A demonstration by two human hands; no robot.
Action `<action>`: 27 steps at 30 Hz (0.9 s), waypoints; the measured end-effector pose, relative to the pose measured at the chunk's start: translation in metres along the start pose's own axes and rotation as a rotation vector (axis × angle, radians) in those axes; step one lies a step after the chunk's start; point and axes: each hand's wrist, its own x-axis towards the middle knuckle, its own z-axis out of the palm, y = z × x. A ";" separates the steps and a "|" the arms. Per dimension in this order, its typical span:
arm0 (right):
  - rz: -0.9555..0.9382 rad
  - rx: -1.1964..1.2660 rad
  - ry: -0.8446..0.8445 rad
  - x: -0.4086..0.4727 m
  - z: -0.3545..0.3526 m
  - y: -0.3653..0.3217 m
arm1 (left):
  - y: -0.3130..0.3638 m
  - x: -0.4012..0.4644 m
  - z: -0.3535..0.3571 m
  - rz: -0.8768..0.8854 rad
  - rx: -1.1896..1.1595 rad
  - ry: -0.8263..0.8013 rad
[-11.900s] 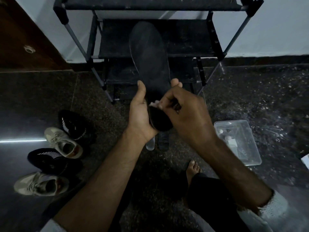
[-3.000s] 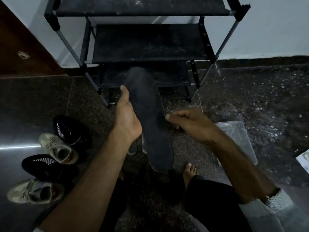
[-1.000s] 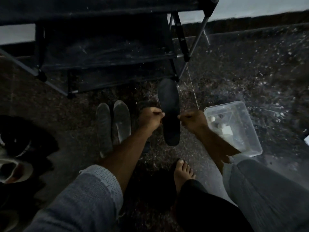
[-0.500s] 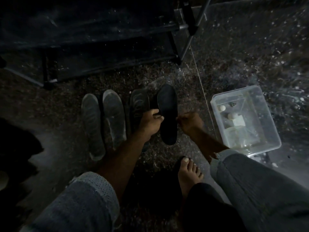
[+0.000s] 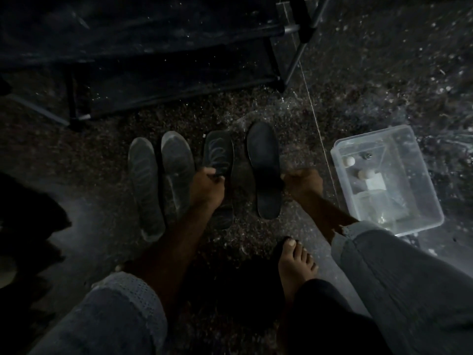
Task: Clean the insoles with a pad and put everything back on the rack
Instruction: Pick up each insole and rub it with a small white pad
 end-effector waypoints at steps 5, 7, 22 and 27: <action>-0.039 -0.003 0.006 -0.005 0.000 -0.009 | -0.024 0.006 -0.016 0.006 0.204 0.016; -0.017 0.016 -0.003 -0.007 0.003 -0.013 | -0.029 0.005 -0.016 0.009 0.275 -0.003; -0.120 0.054 -0.015 -0.005 0.002 -0.006 | -0.039 0.011 -0.002 -0.022 0.433 -0.011; -0.111 0.082 -0.052 -0.013 -0.007 -0.013 | -0.025 0.004 -0.009 -0.033 0.243 -0.060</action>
